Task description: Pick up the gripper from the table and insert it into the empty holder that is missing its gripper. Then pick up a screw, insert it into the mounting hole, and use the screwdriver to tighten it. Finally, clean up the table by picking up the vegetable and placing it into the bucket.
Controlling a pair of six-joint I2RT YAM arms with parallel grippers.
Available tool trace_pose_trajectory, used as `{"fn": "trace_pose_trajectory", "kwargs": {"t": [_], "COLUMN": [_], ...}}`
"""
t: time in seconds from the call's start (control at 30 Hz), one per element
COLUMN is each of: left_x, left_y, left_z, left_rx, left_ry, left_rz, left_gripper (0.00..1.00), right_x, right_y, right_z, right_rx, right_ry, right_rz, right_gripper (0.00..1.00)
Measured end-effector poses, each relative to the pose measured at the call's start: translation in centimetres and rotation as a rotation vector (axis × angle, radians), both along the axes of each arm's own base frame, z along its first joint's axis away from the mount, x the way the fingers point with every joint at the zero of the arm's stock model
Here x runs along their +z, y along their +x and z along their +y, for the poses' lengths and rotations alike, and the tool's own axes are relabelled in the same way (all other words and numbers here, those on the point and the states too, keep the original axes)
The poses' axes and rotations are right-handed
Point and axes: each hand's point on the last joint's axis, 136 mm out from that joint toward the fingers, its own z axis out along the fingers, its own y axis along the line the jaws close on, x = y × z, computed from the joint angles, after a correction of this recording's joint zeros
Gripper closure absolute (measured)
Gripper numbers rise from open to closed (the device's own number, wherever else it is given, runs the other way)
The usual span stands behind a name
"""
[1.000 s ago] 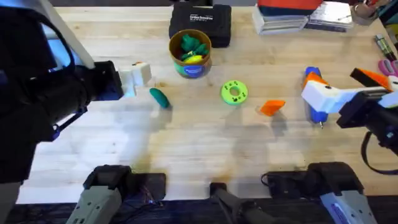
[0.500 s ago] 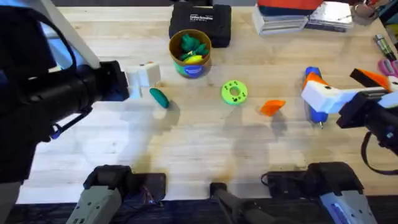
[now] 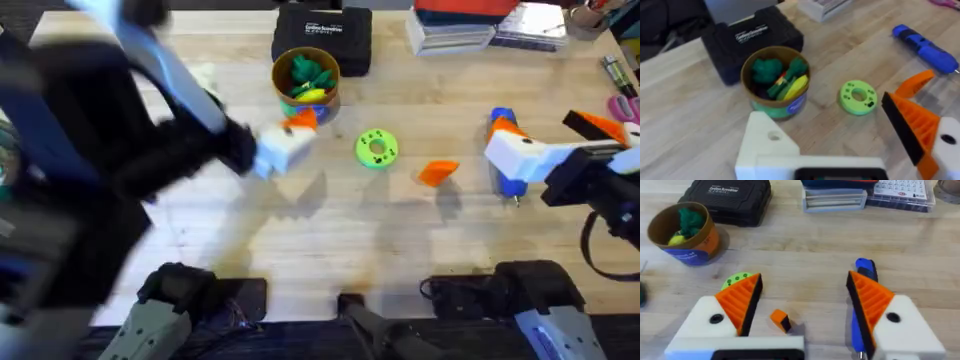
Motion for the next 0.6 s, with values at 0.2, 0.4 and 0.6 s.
{"fn": "trace_pose_trajectory", "kwargs": {"t": [0.2, 0.4, 0.6], "left_x": [-3.2, -6.6, -6.6], "left_y": [-4.8, -7.0, -7.4], "left_z": [-4.2, -5.0, -4.4], "left_rx": [-0.203, -0.226, -0.202], "left_ry": [-0.094, -0.164, -0.201], "left_rz": [-0.237, -0.238, -0.271], "left_gripper": [0.015, 0.015, 0.015], "right_x": [0.0, 0.0, 0.0], "right_y": [0.0, 0.0, 0.0], "right_z": [0.0, 0.0, 0.0], "right_rx": [0.000, 0.000, 0.000], "right_ry": [0.000, 0.000, 0.000], "right_rz": [0.001, 0.000, 0.000], "right_gripper": [0.008, 0.008, 0.008]}}
